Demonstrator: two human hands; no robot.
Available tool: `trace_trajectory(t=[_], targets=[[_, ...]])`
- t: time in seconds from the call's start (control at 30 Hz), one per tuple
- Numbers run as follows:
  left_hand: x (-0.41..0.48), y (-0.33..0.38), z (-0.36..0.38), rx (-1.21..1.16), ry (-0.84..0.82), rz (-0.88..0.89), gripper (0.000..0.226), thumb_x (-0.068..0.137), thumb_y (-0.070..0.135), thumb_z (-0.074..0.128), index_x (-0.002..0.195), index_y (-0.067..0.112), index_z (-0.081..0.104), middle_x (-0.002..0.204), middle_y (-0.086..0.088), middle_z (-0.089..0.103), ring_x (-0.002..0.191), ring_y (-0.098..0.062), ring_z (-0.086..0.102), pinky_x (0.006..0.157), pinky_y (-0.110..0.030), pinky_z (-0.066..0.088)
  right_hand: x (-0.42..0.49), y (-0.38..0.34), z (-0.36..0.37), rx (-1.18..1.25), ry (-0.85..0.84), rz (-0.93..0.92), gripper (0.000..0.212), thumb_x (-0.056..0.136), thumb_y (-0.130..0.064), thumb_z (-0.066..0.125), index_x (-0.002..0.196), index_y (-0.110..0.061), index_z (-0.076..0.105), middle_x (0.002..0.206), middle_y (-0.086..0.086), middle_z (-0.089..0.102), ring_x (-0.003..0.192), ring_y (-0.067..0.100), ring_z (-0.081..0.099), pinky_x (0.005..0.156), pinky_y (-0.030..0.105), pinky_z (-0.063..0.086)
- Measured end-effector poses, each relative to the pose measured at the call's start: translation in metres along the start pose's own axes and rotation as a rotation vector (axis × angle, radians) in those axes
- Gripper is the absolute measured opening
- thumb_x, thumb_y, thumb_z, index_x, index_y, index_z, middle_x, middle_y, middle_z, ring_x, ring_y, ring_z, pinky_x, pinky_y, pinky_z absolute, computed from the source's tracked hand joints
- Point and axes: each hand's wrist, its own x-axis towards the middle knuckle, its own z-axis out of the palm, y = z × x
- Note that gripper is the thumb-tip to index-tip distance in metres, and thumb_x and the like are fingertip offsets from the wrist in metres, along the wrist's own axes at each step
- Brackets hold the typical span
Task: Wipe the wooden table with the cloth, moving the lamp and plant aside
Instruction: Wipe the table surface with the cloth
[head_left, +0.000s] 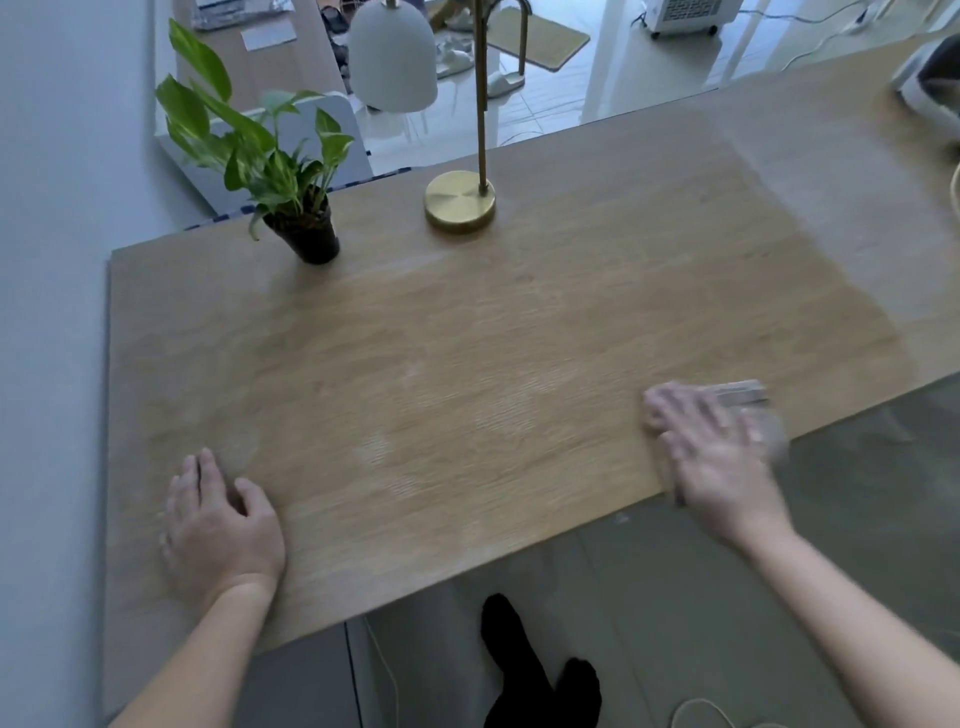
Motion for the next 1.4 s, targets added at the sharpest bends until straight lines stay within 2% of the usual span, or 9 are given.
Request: trace_trajectory(t=[0.23, 0.33, 0.5, 0.63, 0.8, 0.93, 1.1, 1.2, 1.4], targets=[[0.003, 0.000, -0.001, 0.012, 0.011, 0.008, 0.070, 0.096, 0.039, 0.036, 0.158, 0.011, 0.051, 0.167, -0.011, 0.044, 0.155, -0.033, 0.038, 0.126, -0.058, 0.028, 0.091, 0.037, -0.035, 0.053, 0.136, 0.585, 0.068, 0.102, -0.054, 0.012, 0.167, -0.040, 0.019, 0.177, -0.012, 0.011, 0.162, 0.021, 0.009, 0.127, 0.064, 0.001], [0.002, 0.000, -0.001, 0.014, 0.014, 0.007, 0.068, 0.096, 0.037, 0.037, 0.157, 0.010, 0.052, 0.167, -0.011, 0.045, 0.154, -0.033, 0.039, 0.126, -0.057, 0.028, 0.118, -0.025, -0.021, 0.047, 0.056, 0.461, 0.057, 0.112, -0.047, 0.019, 0.168, -0.041, 0.011, 0.177, -0.013, 0.002, 0.163, 0.022, 0.002, 0.128, 0.063, -0.002], [0.003, 0.001, -0.004, 0.024, 0.019, 0.012, 0.068, 0.096, 0.037, 0.038, 0.157, 0.010, 0.053, 0.166, -0.012, 0.046, 0.154, -0.034, 0.040, 0.126, -0.058, 0.030, 0.075, -0.168, 0.021, -0.023, -0.162, -0.148, 0.056, 0.112, -0.050, 0.015, 0.166, -0.049, 0.000, 0.174, -0.022, -0.008, 0.163, 0.014, -0.009, 0.129, 0.055, -0.008], [0.003, 0.002, -0.005, 0.022, 0.016, 0.013, 0.067, 0.097, 0.037, 0.038, 0.157, 0.011, 0.052, 0.166, -0.011, 0.046, 0.154, -0.033, 0.040, 0.126, -0.057, 0.030, -0.021, -0.157, 0.030, -0.074, -0.181, -0.417, 0.054, 0.112, -0.055, 0.019, 0.166, -0.051, 0.009, 0.173, -0.024, 0.010, 0.163, 0.010, 0.004, 0.131, 0.054, 0.003], [0.005, -0.003, -0.003, 0.042, -0.004, 0.013, 0.067, 0.098, 0.038, 0.036, 0.159, 0.012, 0.049, 0.167, -0.010, 0.044, 0.155, -0.032, 0.039, 0.127, -0.056, 0.029, 0.045, -0.070, -0.008, -0.055, -0.137, -0.033, 0.056, 0.103, -0.064, 0.003, 0.159, -0.064, -0.004, 0.172, -0.030, -0.002, 0.162, 0.005, -0.004, 0.130, 0.049, -0.004], [0.006, -0.002, -0.004, 0.042, -0.009, 0.016, 0.068, 0.098, 0.038, 0.035, 0.159, 0.012, 0.049, 0.167, -0.009, 0.045, 0.155, -0.031, 0.038, 0.127, -0.056, 0.028, 0.117, -0.124, -0.005, -0.003, -0.050, 0.193, 0.055, 0.112, -0.051, 0.018, 0.166, -0.048, 0.010, 0.175, -0.022, -0.001, 0.163, 0.012, -0.003, 0.129, 0.056, -0.005], [0.006, 0.002, -0.006, 0.042, 0.001, 0.006, 0.064, 0.100, 0.034, 0.041, 0.159, 0.013, 0.049, 0.167, -0.008, 0.045, 0.155, -0.031, 0.039, 0.128, -0.055, 0.026, 0.064, -0.249, 0.046, -0.032, -0.172, -0.270, 0.056, 0.112, -0.052, 0.017, 0.167, -0.046, 0.008, 0.175, -0.020, 0.002, 0.163, 0.015, -0.004, 0.129, 0.057, -0.008], [0.004, 0.002, -0.009, 0.047, -0.019, 0.004, 0.061, 0.103, 0.031, 0.046, 0.161, 0.014, 0.046, 0.169, -0.007, 0.043, 0.156, -0.030, 0.036, 0.129, -0.055, 0.025, -0.015, -0.240, 0.054, -0.054, -0.253, -0.556, 0.054, 0.113, -0.054, 0.021, 0.166, -0.050, 0.009, 0.174, -0.023, 0.009, 0.163, 0.011, 0.001, 0.130, 0.055, -0.003], [0.006, 0.001, -0.009, 0.063, -0.018, -0.010, 0.059, 0.106, 0.028, 0.051, 0.164, 0.016, 0.043, 0.171, -0.003, 0.039, 0.158, -0.025, 0.033, 0.131, -0.050, 0.022, 0.084, -0.162, 0.012, -0.080, -0.178, -0.225, 0.052, 0.109, -0.061, 0.008, 0.160, -0.062, 0.000, 0.172, -0.030, -0.004, 0.162, 0.007, -0.006, 0.130, 0.052, -0.004]])
